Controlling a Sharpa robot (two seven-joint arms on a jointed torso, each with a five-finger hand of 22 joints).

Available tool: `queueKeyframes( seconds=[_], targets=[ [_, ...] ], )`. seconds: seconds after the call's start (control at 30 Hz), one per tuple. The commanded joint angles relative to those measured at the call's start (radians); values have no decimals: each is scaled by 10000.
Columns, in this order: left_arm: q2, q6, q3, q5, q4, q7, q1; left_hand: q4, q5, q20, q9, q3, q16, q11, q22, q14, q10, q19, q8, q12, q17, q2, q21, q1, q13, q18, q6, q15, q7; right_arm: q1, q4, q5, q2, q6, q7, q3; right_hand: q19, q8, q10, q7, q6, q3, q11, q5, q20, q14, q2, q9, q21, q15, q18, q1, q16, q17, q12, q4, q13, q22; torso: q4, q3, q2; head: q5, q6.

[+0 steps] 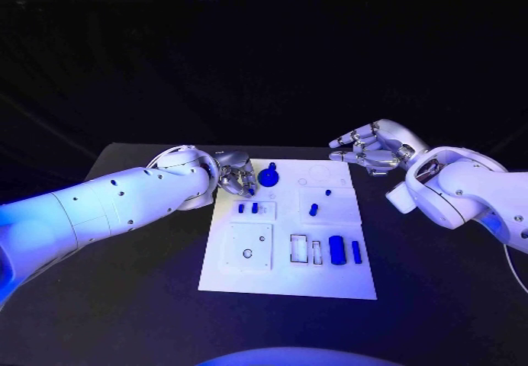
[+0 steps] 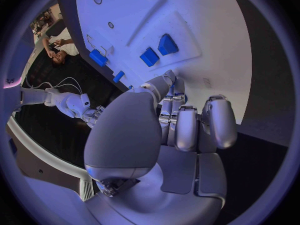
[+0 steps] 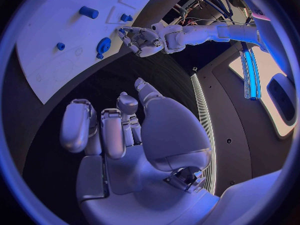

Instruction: Assemble the parts on the task board

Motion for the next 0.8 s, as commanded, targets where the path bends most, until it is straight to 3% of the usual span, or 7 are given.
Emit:
queueKeyframes(
  seconds=[0.03,0.3,0.5,0.8],
  targets=[
    [19,231,0,-81,-3,-54,-2,-24,-16,2,11,53,-41,5,349,200,99,21,30,-58,-15,14,-67,-102,12,-142,58,-36,19,-7,17,-47,1,120,77,1,-44,66,-36,13,51,-36,-17,49,2,640,46,8,-42,16,141,15,-25,922,28,-5,10,0,-3,-2,3,10,2],
    [95,230,-1,-103,-100,-99,-7,-82,-25,19,-37,111,-62,58,318,173,24,-22,-82,-173,-58,-59,-133,-208,14,-129,-42,-2,81,-7,19,-47,2,129,78,1,-41,67,-34,12,51,-41,-18,54,2,640,50,7,-38,15,139,18,-25,922,32,1,10,8,-5,-4,2,8,-2],
    [145,254,-3,-28,-168,-125,-72,-105,-28,131,-242,208,-115,268,261,127,-261,-87,-496,-417,-177,-206,-246,-414,-24,-117,-638,160,335,-7,15,-46,-3,136,80,1,-41,67,-34,12,51,-41,-18,54,2,640,50,7,-38,15,139,18,-25,922,32,1,10,8,-12,1,9,-9,-14],
    [142,257,-3,6,-185,-173,-108,-129,-30,184,-295,254,-138,329,232,104,-350,-116,-568,-486,-234,-248,-300,-460,-33,-105,-727,214,393,-7,6,-39,-17,160,54,1,-38,68,-37,12,51,-45,-17,56,2,641,55,8,-36,15,138,16,-23,926,30,9,5,13,0,-1,3,-28,-57]
  ],
)
